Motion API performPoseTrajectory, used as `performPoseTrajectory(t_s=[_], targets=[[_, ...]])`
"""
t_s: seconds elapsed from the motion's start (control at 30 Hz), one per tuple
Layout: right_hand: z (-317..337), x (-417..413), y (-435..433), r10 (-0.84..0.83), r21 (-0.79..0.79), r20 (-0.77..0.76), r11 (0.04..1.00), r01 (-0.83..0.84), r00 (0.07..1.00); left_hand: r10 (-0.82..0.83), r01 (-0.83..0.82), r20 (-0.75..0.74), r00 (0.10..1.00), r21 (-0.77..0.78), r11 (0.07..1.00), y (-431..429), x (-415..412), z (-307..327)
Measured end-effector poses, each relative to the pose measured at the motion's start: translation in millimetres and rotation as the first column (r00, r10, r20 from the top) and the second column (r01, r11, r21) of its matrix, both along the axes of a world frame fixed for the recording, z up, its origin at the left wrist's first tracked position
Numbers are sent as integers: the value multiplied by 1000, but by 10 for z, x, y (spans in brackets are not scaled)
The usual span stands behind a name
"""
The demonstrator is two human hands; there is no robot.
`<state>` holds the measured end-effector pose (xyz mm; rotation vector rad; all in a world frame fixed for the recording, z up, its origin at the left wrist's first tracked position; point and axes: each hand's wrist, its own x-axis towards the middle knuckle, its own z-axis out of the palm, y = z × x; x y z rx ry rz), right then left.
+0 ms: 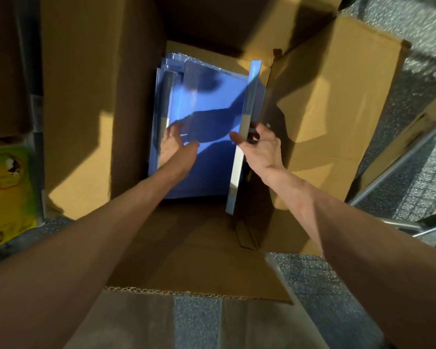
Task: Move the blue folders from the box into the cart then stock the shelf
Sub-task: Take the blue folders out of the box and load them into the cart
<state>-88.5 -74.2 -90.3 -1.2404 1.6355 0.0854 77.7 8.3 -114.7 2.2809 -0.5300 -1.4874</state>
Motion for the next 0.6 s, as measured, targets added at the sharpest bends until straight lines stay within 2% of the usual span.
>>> performPoseTrajectory(t_s=[0.17, 0.23, 0.3, 0.4, 0.53, 0.6], targets=[[-97, -54, -11, 20, 1, 17, 1000, -20, 1000, 76, -76, 23, 997, 16, 997, 11, -7, -65], [-69, -77, -48, 32, 5, 0, 999, -32, 1000, 245, -245, -33, 969, 8, 970, -78, 35, -62], [-59, -106, -65, 26, 24, -13, 999, -26, 1000, 415, -407, -138, 899, 81, 910, -178, 145, 11], [12, -108, -81, -4, 72, -15, 997, 5, 1000, 356, -319, -320, 878, 164, 933, -266, 195, 216], [137, 25, -87, -163, 111, -31, 980, 165, 986, 215, -151, -485, 848, 167, 974, -285, -19, 481], [179, 108, -92, -151, 127, -39, 980, 155, 988, 152, -93, -531, 833, 136, 986, -275, -130, 531]])
